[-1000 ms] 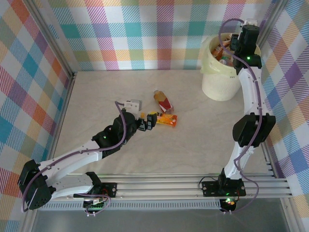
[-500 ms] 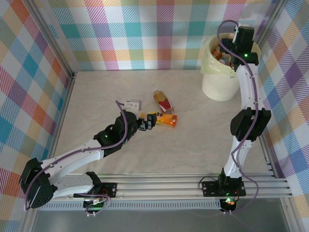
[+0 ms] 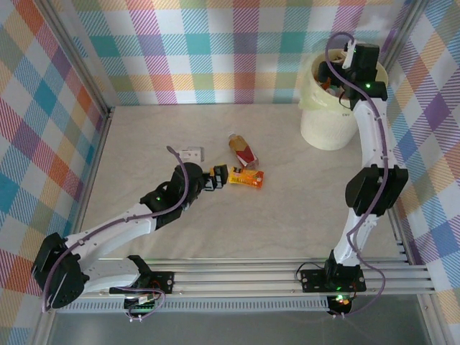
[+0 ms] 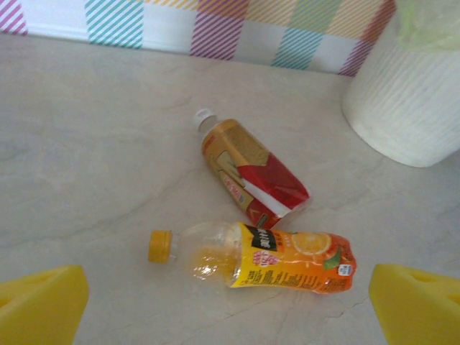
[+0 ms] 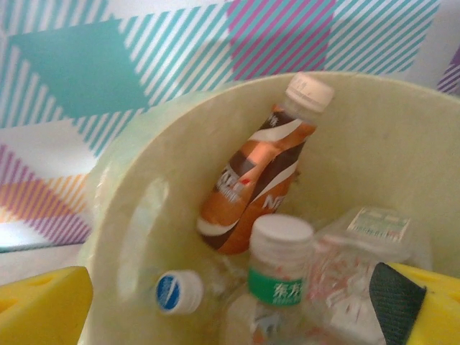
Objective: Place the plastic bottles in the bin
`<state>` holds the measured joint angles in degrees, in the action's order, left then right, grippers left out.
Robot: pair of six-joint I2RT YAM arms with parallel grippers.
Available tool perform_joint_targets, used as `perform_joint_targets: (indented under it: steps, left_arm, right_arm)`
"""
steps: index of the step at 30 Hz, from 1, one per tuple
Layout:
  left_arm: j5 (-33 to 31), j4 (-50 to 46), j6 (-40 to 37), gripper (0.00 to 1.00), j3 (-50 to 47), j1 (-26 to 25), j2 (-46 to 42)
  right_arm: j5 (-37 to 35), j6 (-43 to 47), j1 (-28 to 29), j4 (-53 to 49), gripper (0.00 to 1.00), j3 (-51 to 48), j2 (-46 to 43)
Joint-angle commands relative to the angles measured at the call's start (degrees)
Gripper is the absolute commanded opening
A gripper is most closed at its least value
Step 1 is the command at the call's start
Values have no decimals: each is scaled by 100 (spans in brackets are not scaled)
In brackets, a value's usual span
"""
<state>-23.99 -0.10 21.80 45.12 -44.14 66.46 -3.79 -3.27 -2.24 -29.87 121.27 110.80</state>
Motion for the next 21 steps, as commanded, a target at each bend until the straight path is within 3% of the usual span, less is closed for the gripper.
perform_joint_targets:
  steps: [1, 14, 21]
  left_arm:
    - [-139, -194, 441, 100, 66, 125, 94]
    - [-605, -572, 2434, 100, -12, 266, 617]
    - [-697, -913, 2892, 100, -6, 274, 710]
  right_arm:
    - [653, -397, 7, 606, 100, -585, -731]
    - [2409, -1041, 501, 2209, 100, -3928, -3023]
    - [2807, -592, 1313, 2301, 100, -5160, -3666]
